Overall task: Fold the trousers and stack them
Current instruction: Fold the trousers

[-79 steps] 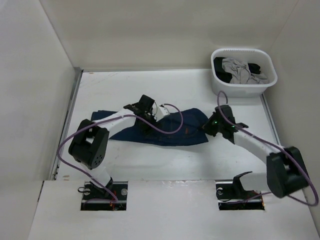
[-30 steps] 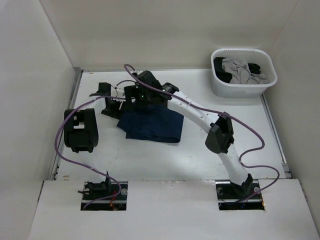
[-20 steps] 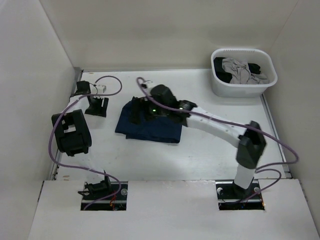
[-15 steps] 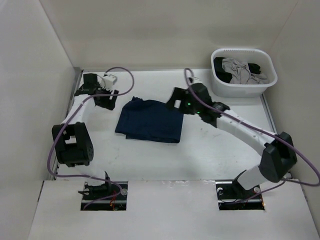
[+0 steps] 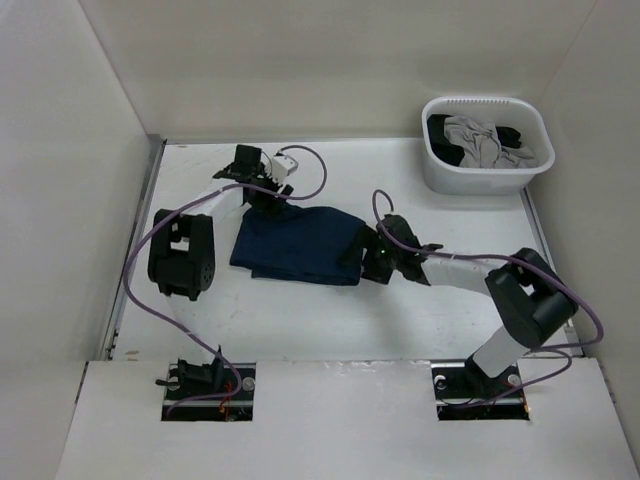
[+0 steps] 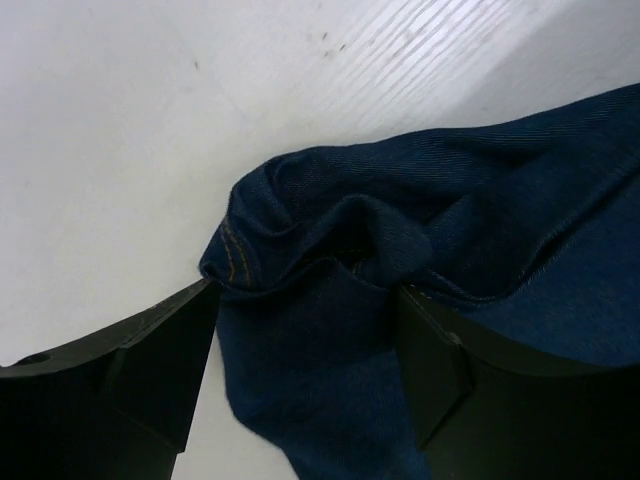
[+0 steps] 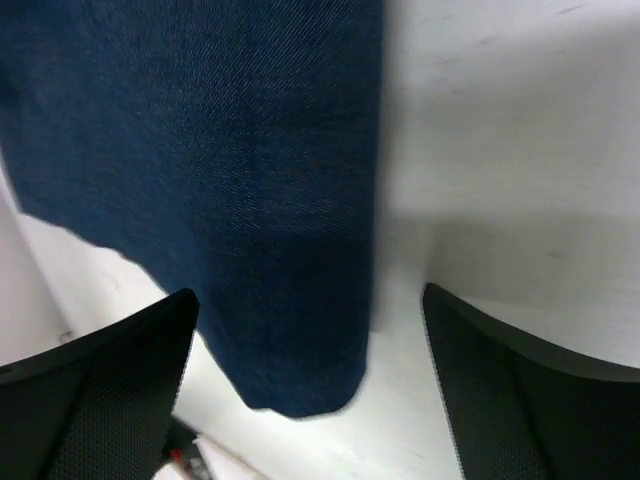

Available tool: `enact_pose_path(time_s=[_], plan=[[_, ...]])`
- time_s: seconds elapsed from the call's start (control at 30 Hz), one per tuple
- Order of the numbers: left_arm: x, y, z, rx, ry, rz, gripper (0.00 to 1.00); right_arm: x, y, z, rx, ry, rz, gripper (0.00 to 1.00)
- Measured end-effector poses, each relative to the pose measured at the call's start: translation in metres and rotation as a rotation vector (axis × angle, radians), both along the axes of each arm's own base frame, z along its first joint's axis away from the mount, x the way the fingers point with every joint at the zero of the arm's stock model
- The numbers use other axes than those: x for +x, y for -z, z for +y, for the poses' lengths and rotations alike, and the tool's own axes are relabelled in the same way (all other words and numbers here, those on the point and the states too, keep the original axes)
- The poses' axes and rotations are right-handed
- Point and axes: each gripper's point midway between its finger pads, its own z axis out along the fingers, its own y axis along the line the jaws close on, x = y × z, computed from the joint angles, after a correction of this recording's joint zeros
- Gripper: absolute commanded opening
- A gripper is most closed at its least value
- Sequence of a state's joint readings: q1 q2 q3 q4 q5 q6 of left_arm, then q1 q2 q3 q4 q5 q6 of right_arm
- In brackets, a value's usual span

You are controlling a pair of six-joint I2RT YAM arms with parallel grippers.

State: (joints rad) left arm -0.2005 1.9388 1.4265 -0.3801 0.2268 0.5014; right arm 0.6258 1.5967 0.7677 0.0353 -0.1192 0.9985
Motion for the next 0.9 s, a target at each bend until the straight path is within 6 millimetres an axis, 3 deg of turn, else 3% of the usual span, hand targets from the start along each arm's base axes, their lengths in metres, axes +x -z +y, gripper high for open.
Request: enact_pose_path(time_s=[0.1, 0.17, 0.2, 0.27, 0.43, 0.63, 0.77, 0.9], plan=[[0.003, 0.024, 0.011, 0.039, -0.064, 0.04, 0.6, -0.001, 0.005, 0.023, 0.082, -0.047, 0.025, 0.44], [0.006, 0.026, 0.017, 0.054, -0.108, 0.042, 0.52, -0.005, 0.015, 0.035, 0.124, -0.075, 0.067, 0.07], [0.008, 0.025, 0.02, 0.059, -0.129, 0.037, 0.47, -0.007, 0.019, 0.038, 0.137, -0.078, 0.087, 0.0], [0.014, 0.019, 0.025, 0.06, -0.175, 0.019, 0.39, -0.007, 0.017, 0.039, 0.172, -0.073, 0.099, 0.0], [0.023, 0.006, 0.044, 0.024, -0.292, -0.009, 0.39, -0.001, -0.001, 0.012, 0.212, -0.049, 0.07, 0.0], [0.033, -0.038, 0.093, 0.009, -0.422, -0.088, 0.52, -0.014, 0.003, -0.022, 0.138, -0.115, 0.117, 0.0], [0.028, -0.056, 0.084, -0.022, -0.337, -0.091, 0.56, -0.021, 0.011, -0.041, 0.073, -0.161, 0.161, 0.0], [0.026, -0.046, 0.058, -0.045, -0.226, -0.04, 0.58, -0.02, 0.016, -0.062, 0.025, -0.181, 0.187, 0.01]])
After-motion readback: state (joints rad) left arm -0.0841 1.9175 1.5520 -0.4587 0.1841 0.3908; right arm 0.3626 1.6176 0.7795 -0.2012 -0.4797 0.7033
